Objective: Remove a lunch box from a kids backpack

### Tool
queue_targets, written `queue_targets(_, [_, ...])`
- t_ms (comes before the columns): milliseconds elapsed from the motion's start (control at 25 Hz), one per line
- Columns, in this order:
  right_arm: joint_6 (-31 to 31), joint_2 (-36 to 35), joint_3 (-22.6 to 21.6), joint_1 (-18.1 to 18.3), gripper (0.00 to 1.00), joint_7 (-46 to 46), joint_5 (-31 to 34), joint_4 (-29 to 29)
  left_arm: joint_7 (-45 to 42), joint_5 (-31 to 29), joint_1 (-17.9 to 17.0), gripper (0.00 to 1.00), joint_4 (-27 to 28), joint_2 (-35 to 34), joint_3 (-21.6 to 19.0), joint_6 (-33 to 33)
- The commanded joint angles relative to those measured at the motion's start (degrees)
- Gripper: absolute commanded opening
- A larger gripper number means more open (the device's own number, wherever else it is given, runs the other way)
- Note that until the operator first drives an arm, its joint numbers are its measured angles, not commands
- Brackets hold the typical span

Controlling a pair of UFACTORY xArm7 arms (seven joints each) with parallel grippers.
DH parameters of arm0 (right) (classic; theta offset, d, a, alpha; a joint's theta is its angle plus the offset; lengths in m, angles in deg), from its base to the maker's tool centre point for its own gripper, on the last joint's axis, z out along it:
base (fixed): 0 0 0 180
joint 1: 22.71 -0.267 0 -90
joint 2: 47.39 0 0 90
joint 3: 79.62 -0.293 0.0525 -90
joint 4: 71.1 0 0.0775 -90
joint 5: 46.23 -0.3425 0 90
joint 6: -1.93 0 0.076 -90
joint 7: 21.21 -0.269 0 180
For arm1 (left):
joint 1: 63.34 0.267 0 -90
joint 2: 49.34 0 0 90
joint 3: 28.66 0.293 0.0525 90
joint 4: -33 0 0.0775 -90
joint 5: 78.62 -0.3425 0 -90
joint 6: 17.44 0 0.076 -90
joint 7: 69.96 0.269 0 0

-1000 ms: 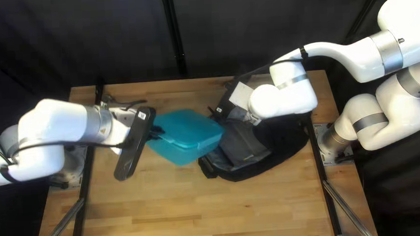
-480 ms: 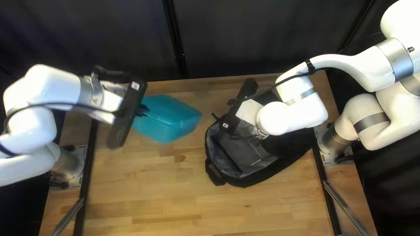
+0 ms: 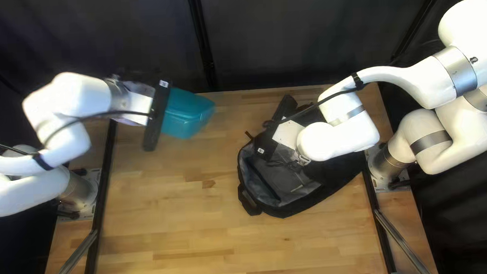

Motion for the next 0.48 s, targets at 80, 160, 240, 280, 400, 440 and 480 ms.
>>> queue_targets(80, [0.5, -0.2, 0.3, 0.2, 0.0, 0.3, 0.1, -0.1, -3.0, -0.3, 2.0, 0.0, -4.1, -1.3, -3.5, -6.7])
queue_targets(160, [0.8, -0.3, 0.5, 0.3, 0.0, 0.5, 0.2, -0.3, -3.9, -0.3, 2.6, 0.0, -5.0, -1.8, -4.6, -8.2])
queue_targets(240, [1.0, -0.3, 0.6, 0.3, 0.0, 0.6, 0.3, -0.5, -4.3, -0.2, 2.7, 0.0, -5.8, -2.1, -5.1, -9.4])
queue_targets(280, [1.1, -0.3, 0.7, 0.3, 0.0, 0.7, 0.3, -0.6, -4.6, -0.1, 2.7, 0.0, -6.3, -2.3, -5.5, -10.2])
queue_targets(400, [1.5, -0.1, 0.6, 0.3, 0.0, 0.5, 0.2, -1.2, -5.7, 0.5, 2.4, 0.0, -7.8, -2.8, -6.7, -12.1])
queue_targets(440, [1.5, 0.0, 0.6, 0.3, 0.0, 0.5, 0.2, -1.3, -6.1, 0.6, 2.4, 0.0, -8.1, -3.0, -7.2, -12.5])
queue_targets(480, [1.6, 0.0, 0.6, 0.3, 0.0, 0.4, 0.1, -1.5, -6.9, 0.8, 2.3, 0.0, -8.6, -3.3, -8.1, -13.3])
